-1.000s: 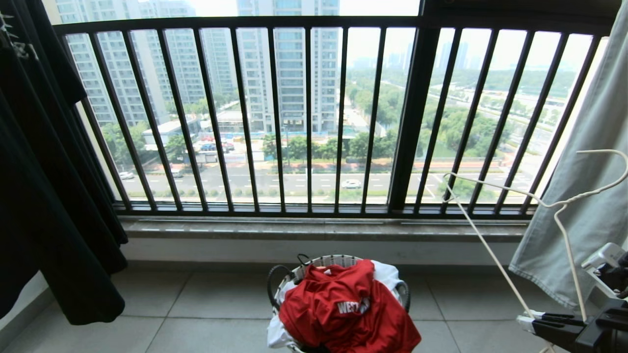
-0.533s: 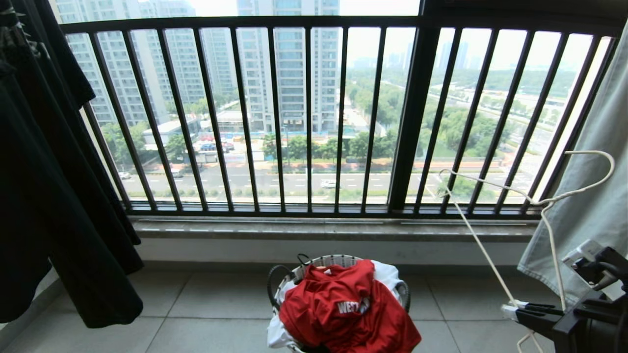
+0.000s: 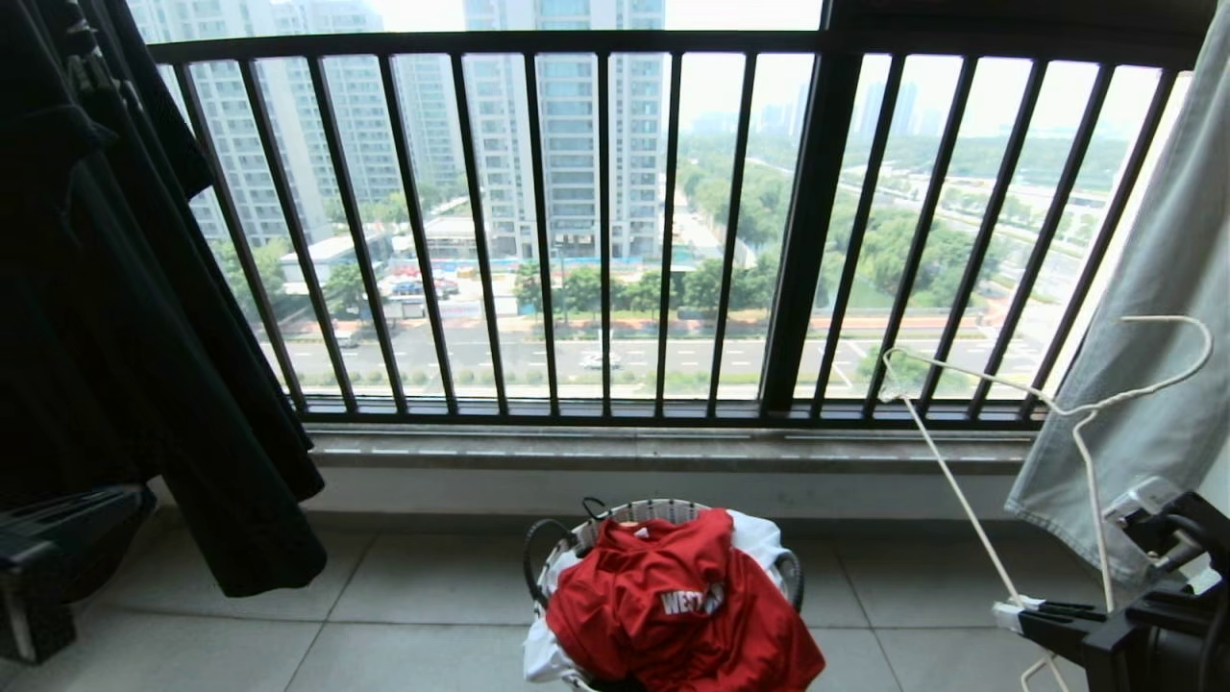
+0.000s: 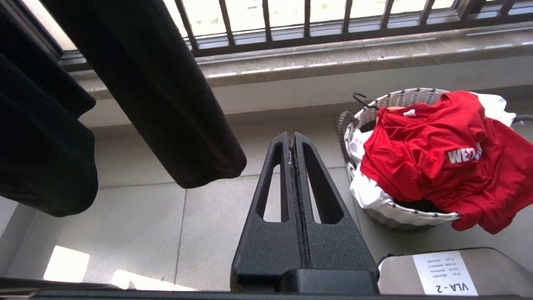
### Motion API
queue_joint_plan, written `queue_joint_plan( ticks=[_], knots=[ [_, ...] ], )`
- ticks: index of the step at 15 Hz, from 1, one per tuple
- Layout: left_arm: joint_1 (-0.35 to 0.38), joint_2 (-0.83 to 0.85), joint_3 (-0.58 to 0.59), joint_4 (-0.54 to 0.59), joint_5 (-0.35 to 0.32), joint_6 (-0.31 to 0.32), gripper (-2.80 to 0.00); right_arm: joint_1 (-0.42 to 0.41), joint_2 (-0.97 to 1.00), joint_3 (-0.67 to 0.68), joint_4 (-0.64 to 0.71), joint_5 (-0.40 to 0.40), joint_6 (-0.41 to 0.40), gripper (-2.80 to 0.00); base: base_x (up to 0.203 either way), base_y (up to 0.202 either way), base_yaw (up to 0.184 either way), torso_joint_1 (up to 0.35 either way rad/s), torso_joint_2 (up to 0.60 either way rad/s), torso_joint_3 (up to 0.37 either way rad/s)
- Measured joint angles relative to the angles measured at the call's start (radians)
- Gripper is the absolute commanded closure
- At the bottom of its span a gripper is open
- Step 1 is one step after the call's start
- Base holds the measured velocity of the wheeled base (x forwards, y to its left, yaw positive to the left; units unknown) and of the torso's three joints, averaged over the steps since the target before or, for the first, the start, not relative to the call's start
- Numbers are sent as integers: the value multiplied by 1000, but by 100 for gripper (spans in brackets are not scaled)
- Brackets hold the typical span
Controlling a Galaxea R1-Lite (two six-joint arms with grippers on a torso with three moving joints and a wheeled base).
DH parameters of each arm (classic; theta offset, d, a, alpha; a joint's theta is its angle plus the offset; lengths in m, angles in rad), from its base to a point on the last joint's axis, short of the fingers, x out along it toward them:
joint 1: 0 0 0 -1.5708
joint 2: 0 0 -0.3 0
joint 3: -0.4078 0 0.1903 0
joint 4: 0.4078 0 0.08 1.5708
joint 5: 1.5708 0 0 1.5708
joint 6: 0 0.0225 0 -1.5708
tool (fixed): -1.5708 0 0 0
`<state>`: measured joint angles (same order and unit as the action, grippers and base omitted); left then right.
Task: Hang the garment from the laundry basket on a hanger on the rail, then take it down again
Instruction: Pick up clothes from the basket
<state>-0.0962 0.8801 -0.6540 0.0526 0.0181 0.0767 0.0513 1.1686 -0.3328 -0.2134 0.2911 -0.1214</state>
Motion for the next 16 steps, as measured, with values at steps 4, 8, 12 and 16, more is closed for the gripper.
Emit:
queue_joint_plan(
  ticks=[4, 8, 12, 16],
  knots=[
    [-113, 320, -305, 213, -121, 31, 0, -6, 3, 6, 0, 1, 25, 0, 0, 0, 0, 0, 0, 0],
    [-179, 590, -456, 262, -175, 32, 0, -10, 4, 16, 0, 0, 26, 0, 0, 0, 0, 0, 0, 0],
    [-202, 765, -495, 270, -188, 31, 0, -10, 10, 21, 0, 0, 26, 0, 0, 0, 0, 0, 0, 0],
    [-210, 824, -479, 268, -218, 36, 0, -11, 29, 24, -19, 0, 26, 0, 0, 0, 0, 0, 0, 0]
  ],
)
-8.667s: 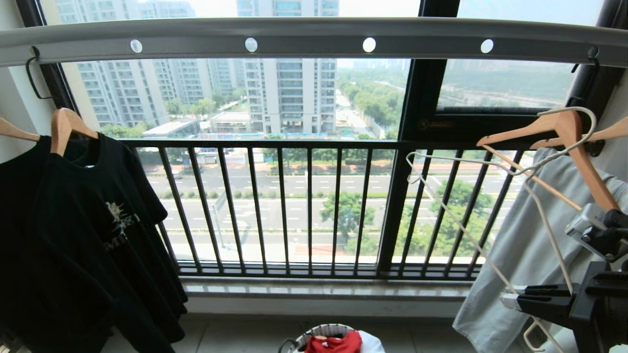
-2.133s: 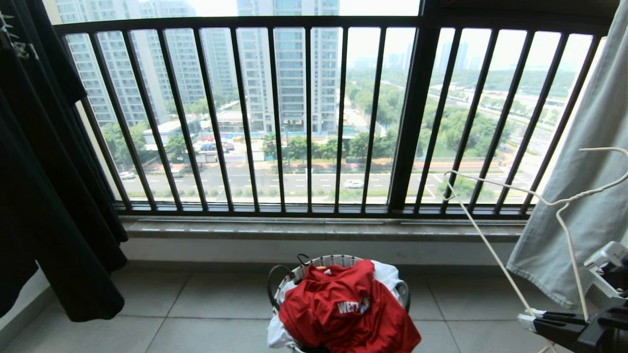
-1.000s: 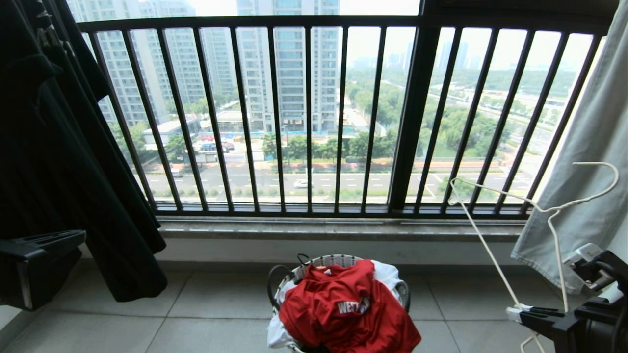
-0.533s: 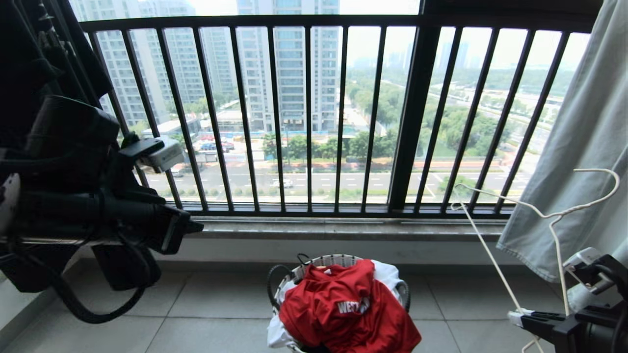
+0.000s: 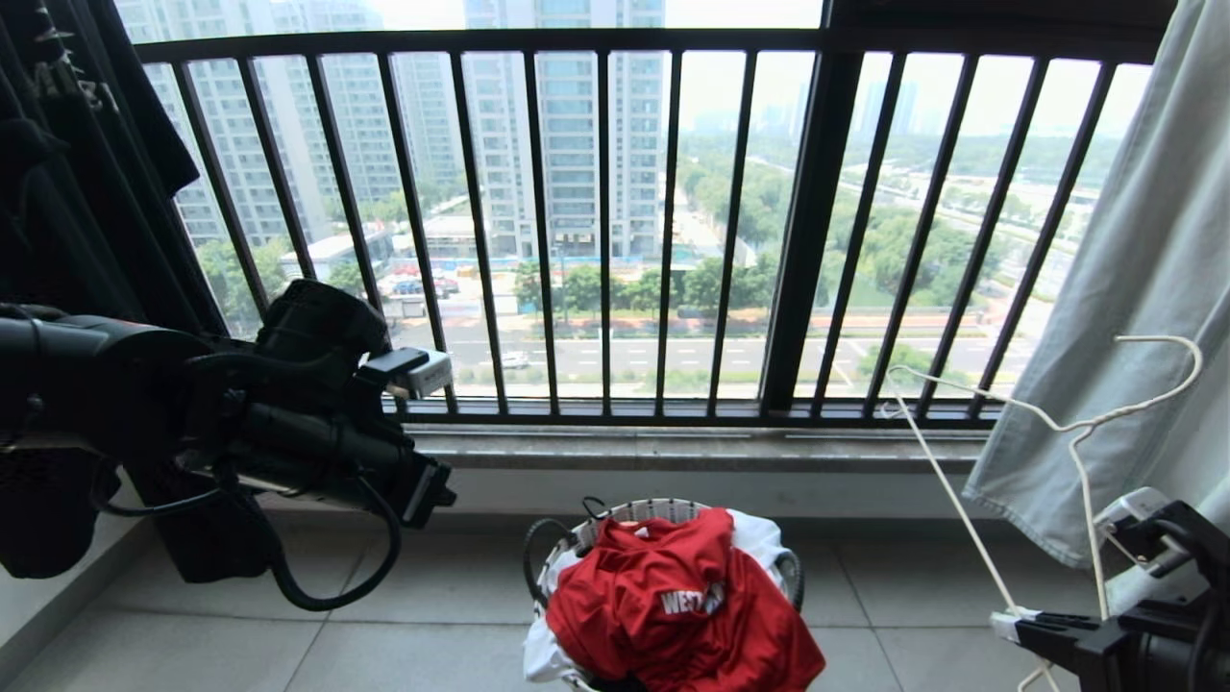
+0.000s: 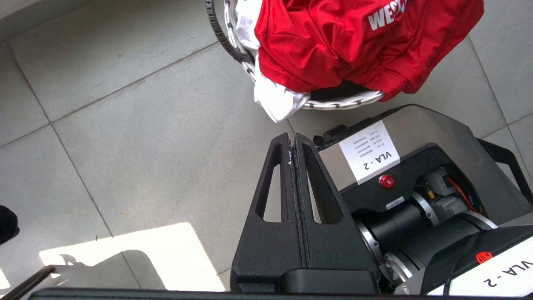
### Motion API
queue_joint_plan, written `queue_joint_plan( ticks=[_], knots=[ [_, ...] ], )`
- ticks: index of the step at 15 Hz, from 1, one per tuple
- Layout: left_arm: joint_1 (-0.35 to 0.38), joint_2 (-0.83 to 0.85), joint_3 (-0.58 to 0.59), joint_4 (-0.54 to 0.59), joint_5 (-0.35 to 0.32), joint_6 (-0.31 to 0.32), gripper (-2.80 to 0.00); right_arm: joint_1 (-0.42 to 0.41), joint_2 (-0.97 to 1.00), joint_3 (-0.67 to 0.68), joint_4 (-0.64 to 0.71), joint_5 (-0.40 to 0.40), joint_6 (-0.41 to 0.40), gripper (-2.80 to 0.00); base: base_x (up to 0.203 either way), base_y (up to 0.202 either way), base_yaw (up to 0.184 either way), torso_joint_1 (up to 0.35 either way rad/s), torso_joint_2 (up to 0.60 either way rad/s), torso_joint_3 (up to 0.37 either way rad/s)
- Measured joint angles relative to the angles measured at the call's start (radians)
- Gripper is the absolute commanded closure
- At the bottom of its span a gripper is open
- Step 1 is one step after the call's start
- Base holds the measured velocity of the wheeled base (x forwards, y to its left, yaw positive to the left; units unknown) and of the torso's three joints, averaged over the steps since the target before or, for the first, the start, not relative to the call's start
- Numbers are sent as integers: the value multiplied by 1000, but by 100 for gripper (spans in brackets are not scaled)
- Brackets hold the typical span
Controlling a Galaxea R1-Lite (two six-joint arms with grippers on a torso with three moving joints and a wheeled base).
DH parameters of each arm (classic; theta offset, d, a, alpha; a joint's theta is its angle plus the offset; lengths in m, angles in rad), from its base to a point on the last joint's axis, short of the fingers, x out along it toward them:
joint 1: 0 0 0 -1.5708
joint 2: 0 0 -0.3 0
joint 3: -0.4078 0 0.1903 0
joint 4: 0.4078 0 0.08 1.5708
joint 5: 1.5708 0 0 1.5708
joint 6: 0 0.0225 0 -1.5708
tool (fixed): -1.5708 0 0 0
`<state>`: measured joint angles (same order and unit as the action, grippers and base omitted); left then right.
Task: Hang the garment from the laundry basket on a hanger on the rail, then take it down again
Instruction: Pick up clothes from the basket
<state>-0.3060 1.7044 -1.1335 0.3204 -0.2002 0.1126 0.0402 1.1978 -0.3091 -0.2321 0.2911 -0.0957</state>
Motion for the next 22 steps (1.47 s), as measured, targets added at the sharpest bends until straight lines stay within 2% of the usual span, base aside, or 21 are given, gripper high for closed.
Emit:
queue_joint_plan(
  ticks=[10, 22],
  knots=[
    [-1, 66, -15, -3, -6, -5, 0, -3, -1, 10, -3, 0, -2, 0, 0, 0, 0, 1, 1, -34],
    [4, 73, -47, -5, -10, -21, 0, -3, -15, 20, -20, 0, -2, 0, 0, 0, 0, 3, 2, -186]
  ],
)
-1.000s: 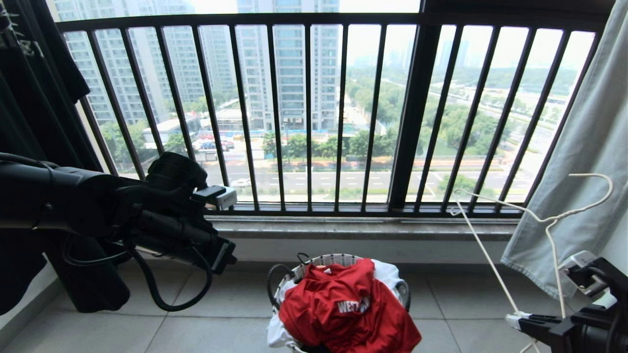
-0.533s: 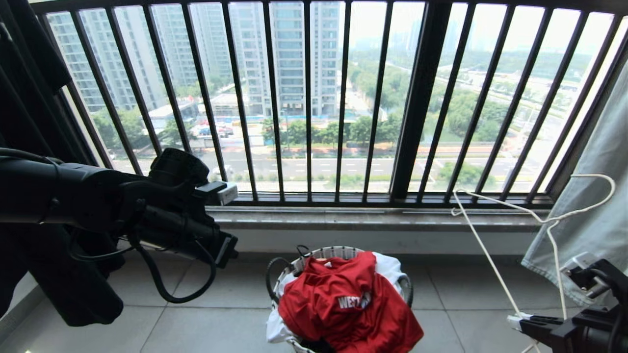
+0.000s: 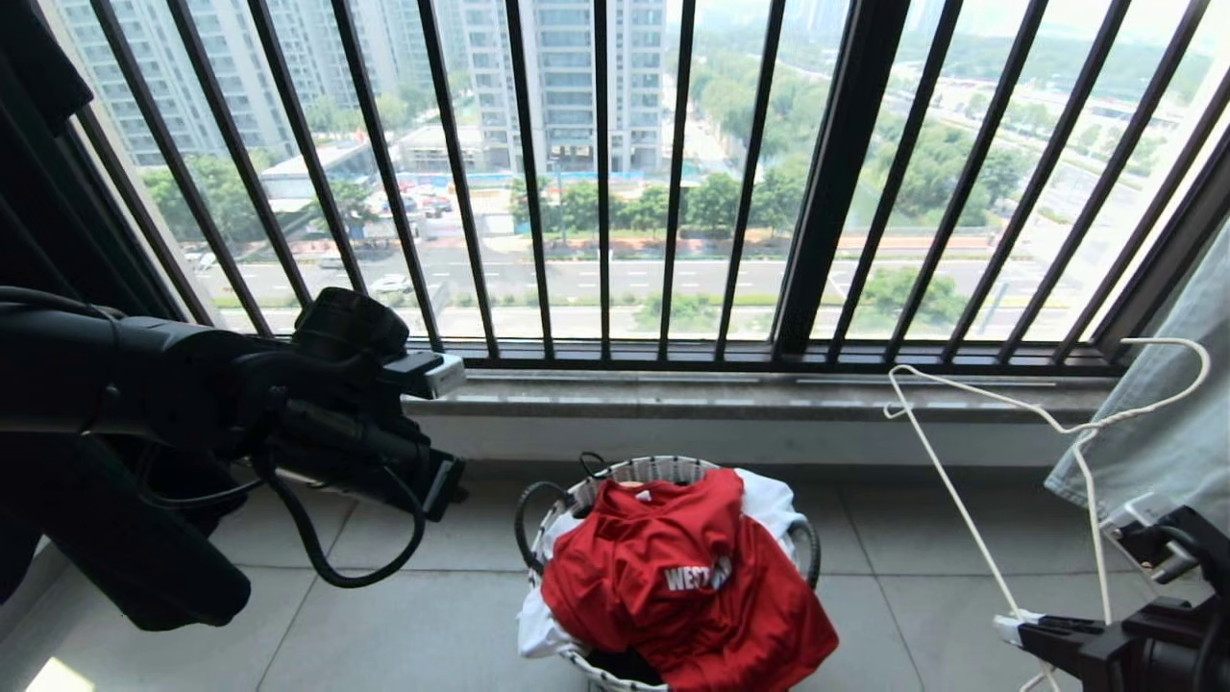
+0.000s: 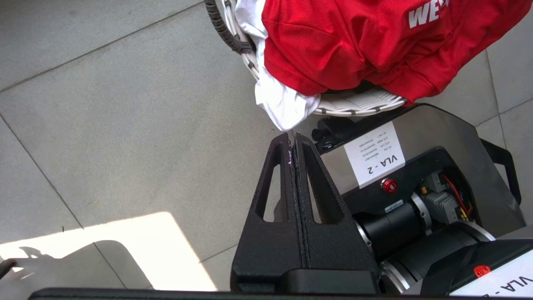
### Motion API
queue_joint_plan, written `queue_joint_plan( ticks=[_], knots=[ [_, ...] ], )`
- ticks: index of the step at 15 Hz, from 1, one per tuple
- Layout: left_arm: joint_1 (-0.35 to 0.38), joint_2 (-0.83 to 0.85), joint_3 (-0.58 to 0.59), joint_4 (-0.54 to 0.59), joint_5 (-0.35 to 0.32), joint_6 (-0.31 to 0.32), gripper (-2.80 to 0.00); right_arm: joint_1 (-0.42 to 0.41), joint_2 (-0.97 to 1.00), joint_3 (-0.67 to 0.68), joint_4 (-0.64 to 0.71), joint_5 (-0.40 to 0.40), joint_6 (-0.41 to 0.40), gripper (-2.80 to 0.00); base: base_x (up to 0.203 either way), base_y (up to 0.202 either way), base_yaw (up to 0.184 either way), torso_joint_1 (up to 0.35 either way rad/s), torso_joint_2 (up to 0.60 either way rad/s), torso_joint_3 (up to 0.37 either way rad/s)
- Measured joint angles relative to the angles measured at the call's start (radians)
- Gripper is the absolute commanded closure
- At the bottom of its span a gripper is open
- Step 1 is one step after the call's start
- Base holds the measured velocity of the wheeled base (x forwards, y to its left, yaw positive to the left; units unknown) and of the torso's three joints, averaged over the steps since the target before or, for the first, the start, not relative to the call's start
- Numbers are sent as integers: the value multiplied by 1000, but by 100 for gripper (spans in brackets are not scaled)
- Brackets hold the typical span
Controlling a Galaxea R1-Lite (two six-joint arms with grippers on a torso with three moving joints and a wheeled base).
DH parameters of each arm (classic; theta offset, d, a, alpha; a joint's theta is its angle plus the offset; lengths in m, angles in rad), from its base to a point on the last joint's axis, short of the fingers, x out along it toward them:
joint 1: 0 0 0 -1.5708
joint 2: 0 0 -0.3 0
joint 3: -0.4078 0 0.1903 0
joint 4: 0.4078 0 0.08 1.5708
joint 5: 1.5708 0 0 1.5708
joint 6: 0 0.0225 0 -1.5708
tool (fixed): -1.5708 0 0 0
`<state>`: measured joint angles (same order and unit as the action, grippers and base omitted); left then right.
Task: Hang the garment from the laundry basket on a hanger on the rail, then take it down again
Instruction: Pick up clothes from the basket
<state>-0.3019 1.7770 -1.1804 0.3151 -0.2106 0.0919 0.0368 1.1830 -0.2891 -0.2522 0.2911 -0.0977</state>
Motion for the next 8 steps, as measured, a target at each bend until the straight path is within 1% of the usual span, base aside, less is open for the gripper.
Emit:
queue_joint_plan(
  ticks=[6, 8],
  knots=[
    [1, 1, -1, 0, -1, 3, 0, 0, -3, 11, -35, 0, 3, 0, 0, 0, 0, 3, 2, -197],
    [1, 1, 1, 0, -2, 3, 0, 0, -1, 14, -42, 0, 17, 0, 0, 0, 0, -1, 4, -202]
  ],
)
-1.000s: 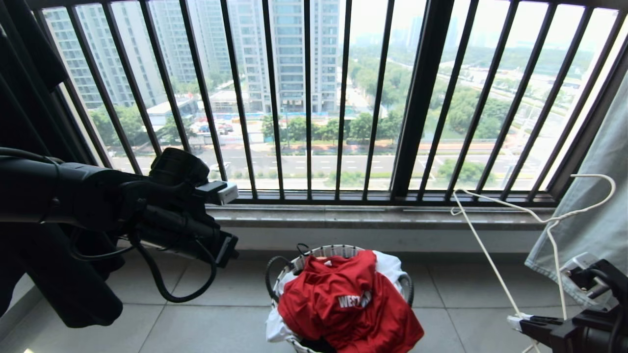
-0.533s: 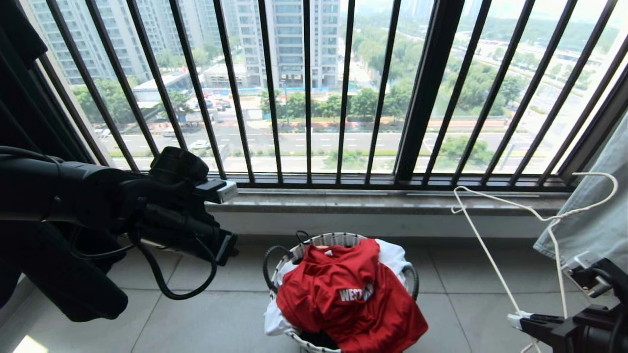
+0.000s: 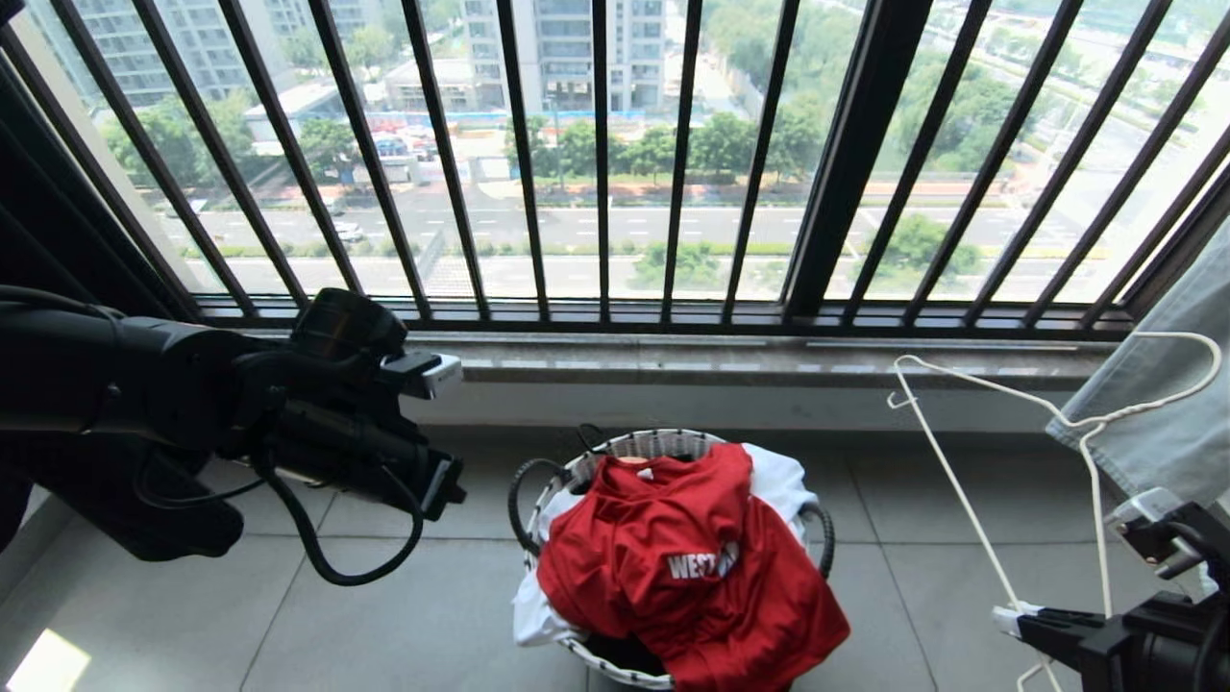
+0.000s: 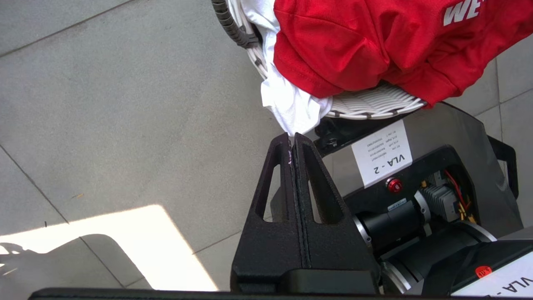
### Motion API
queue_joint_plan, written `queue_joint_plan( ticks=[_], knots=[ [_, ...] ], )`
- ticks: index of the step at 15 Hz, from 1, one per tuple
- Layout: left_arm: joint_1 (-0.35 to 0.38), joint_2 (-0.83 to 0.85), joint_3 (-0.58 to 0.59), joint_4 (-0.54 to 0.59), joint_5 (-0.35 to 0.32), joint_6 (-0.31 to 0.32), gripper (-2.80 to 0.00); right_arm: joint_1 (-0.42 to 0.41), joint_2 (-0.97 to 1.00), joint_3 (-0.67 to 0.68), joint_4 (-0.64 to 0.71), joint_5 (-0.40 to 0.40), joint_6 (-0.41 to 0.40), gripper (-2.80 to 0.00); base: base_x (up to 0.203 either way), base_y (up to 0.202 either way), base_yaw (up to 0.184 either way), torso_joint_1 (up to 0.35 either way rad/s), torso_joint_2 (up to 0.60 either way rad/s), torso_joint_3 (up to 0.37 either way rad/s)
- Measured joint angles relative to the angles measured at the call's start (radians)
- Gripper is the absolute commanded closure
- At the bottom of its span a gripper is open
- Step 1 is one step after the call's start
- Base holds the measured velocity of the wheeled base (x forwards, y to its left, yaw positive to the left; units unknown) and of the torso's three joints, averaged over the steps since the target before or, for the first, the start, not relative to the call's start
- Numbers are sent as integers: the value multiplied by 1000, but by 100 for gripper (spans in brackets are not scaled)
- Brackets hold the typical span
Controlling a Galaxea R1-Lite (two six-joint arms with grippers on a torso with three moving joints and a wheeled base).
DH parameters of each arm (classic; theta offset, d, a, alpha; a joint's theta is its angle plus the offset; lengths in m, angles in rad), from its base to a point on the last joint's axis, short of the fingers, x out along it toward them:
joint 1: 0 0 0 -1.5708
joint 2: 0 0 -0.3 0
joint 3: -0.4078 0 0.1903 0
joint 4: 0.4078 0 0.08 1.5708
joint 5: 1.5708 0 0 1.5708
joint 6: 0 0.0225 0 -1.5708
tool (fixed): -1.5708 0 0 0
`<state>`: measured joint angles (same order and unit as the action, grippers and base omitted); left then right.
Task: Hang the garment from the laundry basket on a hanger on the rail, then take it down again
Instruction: Pick up clothes from the basket
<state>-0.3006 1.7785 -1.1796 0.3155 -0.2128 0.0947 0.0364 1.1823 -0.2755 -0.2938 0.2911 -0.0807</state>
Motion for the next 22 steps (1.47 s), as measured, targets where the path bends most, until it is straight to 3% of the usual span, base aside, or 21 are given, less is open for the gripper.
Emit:
queue_joint_plan(
  ticks=[16, 20, 22],
  knots=[
    [-4, -18, 6, 0, -4, -2, 0, 0, 14, 2, -4, 0, 5, 0, 0, 0, 0, 2, 4, -191],
    [-13, -35, 4, 0, -33, -30, 0, 0, 12, 9, -21, 0, 4, 0, 0, 0, 0, 0, 3, -81],
    [-42, -43, -1, -1, -41, -76, 0, 0, 5, 10, -23, 0, 3, 0, 0, 0, 0, 0, 3, -38]
  ],
)
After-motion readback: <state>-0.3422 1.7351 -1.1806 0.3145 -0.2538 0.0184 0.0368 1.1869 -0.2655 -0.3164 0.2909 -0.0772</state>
